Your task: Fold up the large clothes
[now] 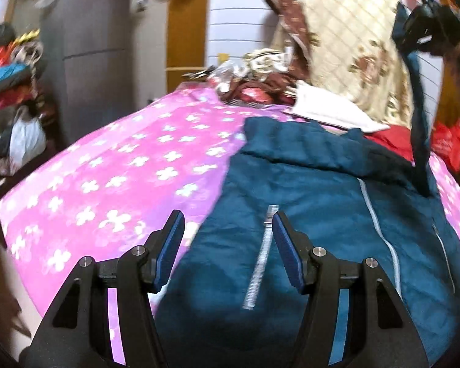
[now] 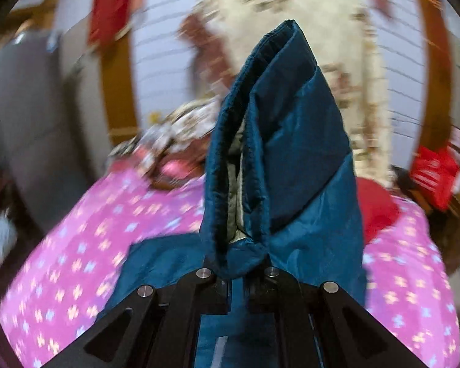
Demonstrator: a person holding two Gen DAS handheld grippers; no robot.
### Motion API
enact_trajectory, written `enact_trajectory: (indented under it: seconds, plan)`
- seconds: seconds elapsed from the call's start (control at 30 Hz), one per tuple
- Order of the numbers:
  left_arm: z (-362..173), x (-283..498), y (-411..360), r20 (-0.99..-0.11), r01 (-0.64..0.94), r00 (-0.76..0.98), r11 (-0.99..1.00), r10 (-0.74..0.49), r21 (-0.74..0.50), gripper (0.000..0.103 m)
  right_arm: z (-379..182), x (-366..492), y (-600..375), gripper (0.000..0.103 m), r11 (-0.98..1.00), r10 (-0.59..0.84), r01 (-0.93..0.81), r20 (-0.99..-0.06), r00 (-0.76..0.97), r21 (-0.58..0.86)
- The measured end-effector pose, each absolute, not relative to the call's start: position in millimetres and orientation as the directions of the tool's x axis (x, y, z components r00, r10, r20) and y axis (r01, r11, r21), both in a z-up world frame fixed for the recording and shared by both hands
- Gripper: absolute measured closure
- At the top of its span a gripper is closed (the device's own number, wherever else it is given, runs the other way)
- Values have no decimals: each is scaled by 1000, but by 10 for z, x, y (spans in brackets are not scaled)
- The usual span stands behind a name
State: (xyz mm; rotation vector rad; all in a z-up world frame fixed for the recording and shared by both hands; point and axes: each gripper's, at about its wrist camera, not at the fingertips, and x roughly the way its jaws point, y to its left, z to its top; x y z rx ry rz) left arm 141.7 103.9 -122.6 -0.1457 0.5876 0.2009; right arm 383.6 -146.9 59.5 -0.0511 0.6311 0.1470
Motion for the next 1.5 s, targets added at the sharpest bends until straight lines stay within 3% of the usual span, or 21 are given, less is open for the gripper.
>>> enact_trajectory:
  seconds: [0.3, 0.43, 0.53, 0.6, 0.67, 0.83, 0.97, 1.2, 1.33, 1.5]
  plan:
    - [-1321, 1506, 1366, -594, -279, 794, 946, 131, -165, 44, -1176, 4290, -308, 98, 955, 29, -255, -802, 597, -154]
    - [-1340, 1528, 1380, -603, -281, 787, 946, 132, -160, 44, -1434, 4177, -251, 92, 950, 21, -270, -833, 552, -155]
    - [-1333, 1513, 1376, -601, -277, 790, 946, 126, -165, 44, -1368, 4041, -367, 76, 946, 68, -303, -840, 538, -118]
    - [-1328, 1509, 1355, -600, -270, 791, 949, 120, -165, 44, -1235, 3907, -462, 45, 945, 116, -318, -824, 554, -81]
    - [-1325, 1504, 1335, -600, -261, 792, 951, 112, -166, 44, -1077, 3795, -501, 39, 943, 147, -327, -796, 587, -68]
    - [-1321, 1510, 1297, -602, -244, 793, 955, 96, -168, 44, -822, 3849, -549, 39, 950, 161, -307, -749, 643, -59]
    - [-1338, 1526, 1297, -607, -244, 789, 955, 94, -170, 44, -1086, 4261, -469, 53, 968, 92, -242, -802, 590, -66]
    - [-1366, 1568, 1292, -621, -243, 778, 957, 96, -157, 44, -1609, 4532, 115, 53, 950, 145, -314, -889, 434, 2]
    - [-1335, 1539, 1297, -616, -248, 782, 955, 100, -160, 43, -1340, 4271, 28, 53, 937, 262, -330, -858, 443, 115]
    - [-1283, 1478, 1314, -606, -249, 789, 955, 103, -162, 44, -822, 3456, -744, 53, 928, 343, -315, -784, 518, 198]
